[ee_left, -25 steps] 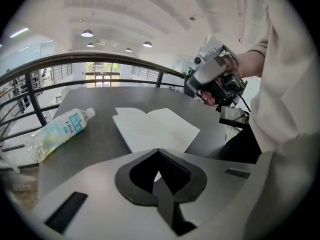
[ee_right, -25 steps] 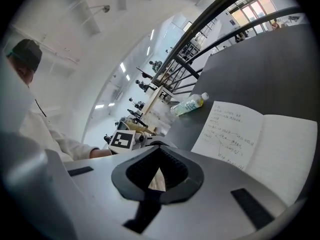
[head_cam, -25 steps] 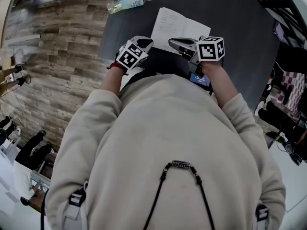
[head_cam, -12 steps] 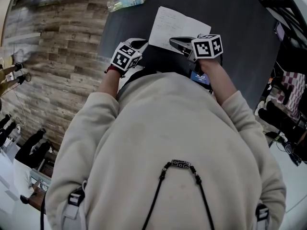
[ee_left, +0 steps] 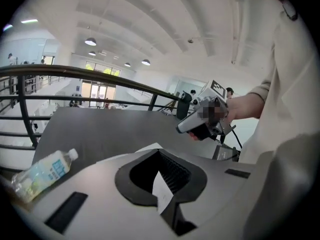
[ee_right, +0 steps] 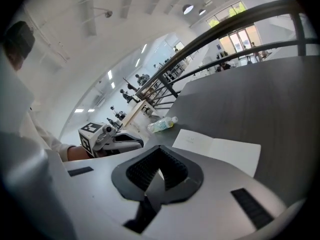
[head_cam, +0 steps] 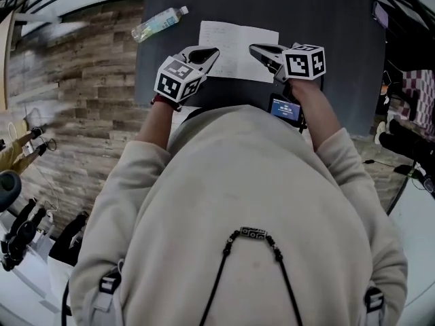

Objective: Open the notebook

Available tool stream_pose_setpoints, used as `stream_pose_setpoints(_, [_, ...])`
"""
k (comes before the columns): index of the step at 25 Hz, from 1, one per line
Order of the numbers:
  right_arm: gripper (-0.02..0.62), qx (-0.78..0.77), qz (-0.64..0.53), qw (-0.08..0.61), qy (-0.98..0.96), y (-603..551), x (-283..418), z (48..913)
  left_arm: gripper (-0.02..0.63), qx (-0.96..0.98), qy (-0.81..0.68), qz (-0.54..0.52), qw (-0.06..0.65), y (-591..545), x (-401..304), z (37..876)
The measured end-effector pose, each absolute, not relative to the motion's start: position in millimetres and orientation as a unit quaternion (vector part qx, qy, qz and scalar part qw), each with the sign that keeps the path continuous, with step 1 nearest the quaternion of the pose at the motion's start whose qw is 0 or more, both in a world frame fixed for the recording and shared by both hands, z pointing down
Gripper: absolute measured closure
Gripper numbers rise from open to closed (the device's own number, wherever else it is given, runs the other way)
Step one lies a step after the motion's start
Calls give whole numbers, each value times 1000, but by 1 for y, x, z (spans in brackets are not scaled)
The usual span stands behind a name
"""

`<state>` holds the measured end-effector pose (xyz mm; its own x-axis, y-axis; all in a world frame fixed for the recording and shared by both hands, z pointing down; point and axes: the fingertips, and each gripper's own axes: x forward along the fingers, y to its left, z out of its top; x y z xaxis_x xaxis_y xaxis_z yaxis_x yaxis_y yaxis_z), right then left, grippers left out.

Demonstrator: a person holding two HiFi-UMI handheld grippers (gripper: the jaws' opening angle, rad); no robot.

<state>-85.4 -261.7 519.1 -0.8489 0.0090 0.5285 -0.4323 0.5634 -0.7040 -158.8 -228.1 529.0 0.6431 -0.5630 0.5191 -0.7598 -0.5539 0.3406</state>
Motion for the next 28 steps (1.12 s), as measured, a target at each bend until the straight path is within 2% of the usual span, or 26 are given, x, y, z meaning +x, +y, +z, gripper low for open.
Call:
stream_pose_setpoints(5, [578,208,402,232,-861,-296,-23,481,604,889,-359,129,253,-279,-117,458])
stream_pose_setpoints(10, [579,274,367,143,-878,-322,30,412,604,920,-320,110,200,-308,-71,396])
stream_pose_setpoints(13, [580,292,341,113,-886,-326,47,380,604,929,-309,104,174,-315,-55,372])
stream_pose_setpoints(20, [580,308,296,101,-899,-323,63,346,604,932,-303,89,178,-312,-37,354])
stream_pose_setpoints(28, [580,289,316,101,-898,-322,57,359,604,932,-295,106,181,-303,-30,366])
